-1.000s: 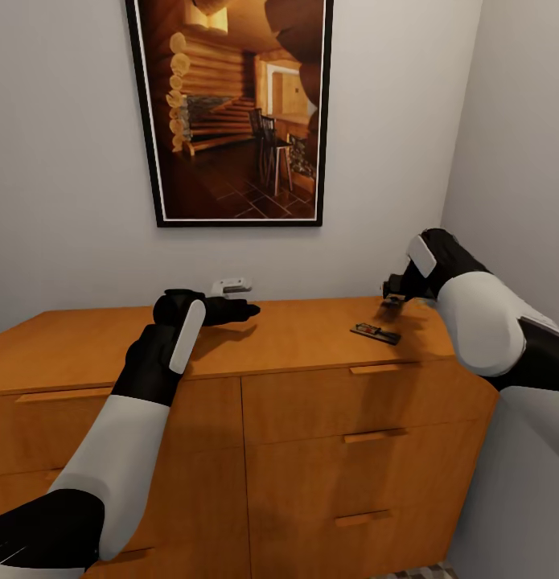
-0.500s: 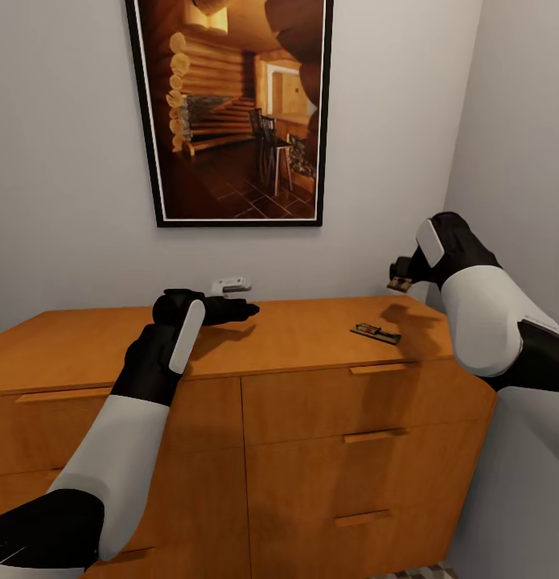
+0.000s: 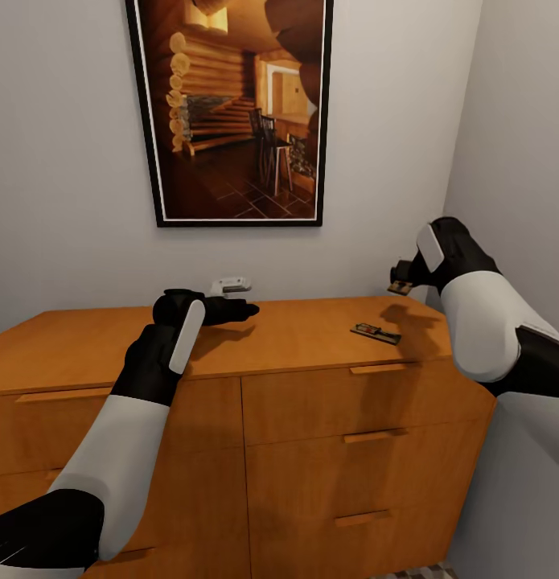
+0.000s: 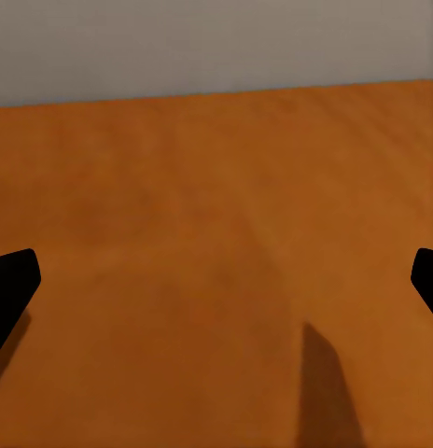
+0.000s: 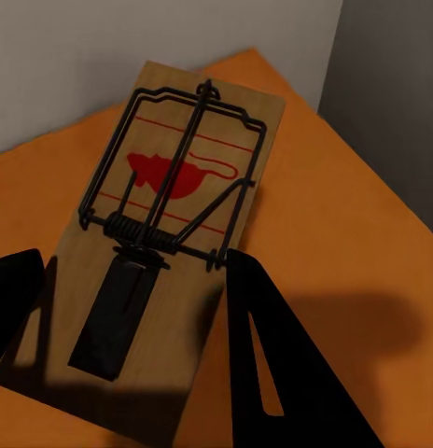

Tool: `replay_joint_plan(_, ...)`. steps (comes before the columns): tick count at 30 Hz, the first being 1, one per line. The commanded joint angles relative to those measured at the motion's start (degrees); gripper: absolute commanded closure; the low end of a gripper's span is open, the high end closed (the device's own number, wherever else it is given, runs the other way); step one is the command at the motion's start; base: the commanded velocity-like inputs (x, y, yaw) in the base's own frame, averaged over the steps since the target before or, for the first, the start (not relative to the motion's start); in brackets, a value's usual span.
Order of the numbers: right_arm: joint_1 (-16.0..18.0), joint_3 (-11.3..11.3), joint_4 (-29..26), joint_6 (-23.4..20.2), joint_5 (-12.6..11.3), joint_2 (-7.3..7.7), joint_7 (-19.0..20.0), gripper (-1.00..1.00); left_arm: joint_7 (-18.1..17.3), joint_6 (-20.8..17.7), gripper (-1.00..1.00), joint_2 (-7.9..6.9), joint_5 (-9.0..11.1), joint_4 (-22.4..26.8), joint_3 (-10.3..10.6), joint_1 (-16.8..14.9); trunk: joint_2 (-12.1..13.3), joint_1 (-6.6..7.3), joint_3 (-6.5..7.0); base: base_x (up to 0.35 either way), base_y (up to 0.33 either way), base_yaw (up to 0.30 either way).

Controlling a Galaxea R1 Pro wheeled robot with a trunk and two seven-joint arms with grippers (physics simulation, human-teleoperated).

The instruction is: Take the four mousetraps from the cabinet in the bathroom and place them on the bathroom floor. Make sure all four end up on the same floor surface, and ensure that at least two of them are either under or directly next to the same bathroom sink.

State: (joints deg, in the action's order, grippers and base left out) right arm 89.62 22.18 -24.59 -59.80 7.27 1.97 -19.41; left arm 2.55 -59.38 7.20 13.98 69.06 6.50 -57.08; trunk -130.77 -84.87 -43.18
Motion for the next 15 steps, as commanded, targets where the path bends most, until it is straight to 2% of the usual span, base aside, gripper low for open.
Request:
replay_joint_plan(1, 0.0, 0.4, -0.1, -0.2, 0.5, -0.05, 0.1, 1.00, 0.3, -0.2, -1.00, 0.00, 0.3, 0.0, 0.0, 0.0, 0.0, 0.01, -0.07, 0.000, 0.000, 0.000)
replay_joint_plan(6, -0.1, 0.4, -0.1, -0.2, 0.5, -0.04, 0.2, 1.00, 0.3, -0.2, -1.00, -0.02, 0.3, 0.0, 0.0, 0.0, 0.0, 0.01, -0.07, 0.000, 0.000, 0.000)
replay_joint_plan(9, -1.1, -0.6, -1.1, -0.2, -0.2, 0.94, 0.2, 1.00, 0.9, -0.3, -1.00, 0.88, 1.5, -0.9, 0.9, -1.0, 0.0, 0.01, -0.07, 0.000, 0.000, 0.000)
replay_joint_plan(11, -1.7, -1.2, -1.7, -0.2, -0.5, 1.44, 0.2, 1.00, 0.9, -0.3, -1.00, 0.88, 2.2, -1.6, 0.9, -1.7, 0.0, 0.01, -0.07, 0.000, 0.000, 0.000)
replay_joint_plan(12, -2.1, -1.5, -2.0, -0.2, -0.7, 1.44, 0.2, 1.00, 0.9, -0.3, -1.00, 0.88, 2.5, -1.9, 0.9, -2.0, 0.0, 0.01, -0.07, 0.000, 0.000, 0.000)
replay_joint_plan(15, -2.7, -2.1, -1.5, -0.2, -1.5, 0.45, 0.2, 1.00, 0.5, -0.3, -1.00, -0.10, 1.4, -2.0, -0.1, -2.3, 0.0, 0.01, -0.07, 0.000, 0.000, 0.000)
